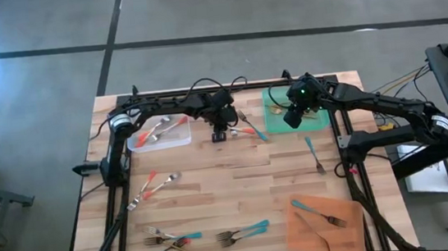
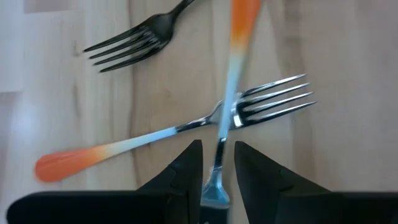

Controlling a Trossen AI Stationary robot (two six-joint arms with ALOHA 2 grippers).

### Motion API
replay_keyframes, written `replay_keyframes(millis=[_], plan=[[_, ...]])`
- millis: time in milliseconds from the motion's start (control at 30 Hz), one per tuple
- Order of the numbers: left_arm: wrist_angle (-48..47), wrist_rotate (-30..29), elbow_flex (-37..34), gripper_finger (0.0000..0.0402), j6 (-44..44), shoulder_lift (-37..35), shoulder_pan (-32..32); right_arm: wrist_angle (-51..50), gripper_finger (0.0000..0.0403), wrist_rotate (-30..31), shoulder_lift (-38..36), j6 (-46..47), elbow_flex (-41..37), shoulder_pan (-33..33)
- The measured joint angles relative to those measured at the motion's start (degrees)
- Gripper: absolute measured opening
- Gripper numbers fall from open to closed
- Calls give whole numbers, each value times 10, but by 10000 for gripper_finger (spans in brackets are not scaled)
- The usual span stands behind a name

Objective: Sort silverware by color (type)
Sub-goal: Put the orange fork into the white bin

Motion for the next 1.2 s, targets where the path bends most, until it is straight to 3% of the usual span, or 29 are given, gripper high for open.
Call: replay_keyframes(millis=[567, 967, 1200], plan=[[-39, 15, 0, 76, 0, 0, 19, 1, 153, 0, 0, 0, 0, 0], [-30, 64, -5, 76, 92, 0, 21, 15, 153, 0, 0, -1, 0, 0], [-4, 67, -7, 76, 103, 16, 29, 15, 153, 0, 0, -1, 0, 0]])
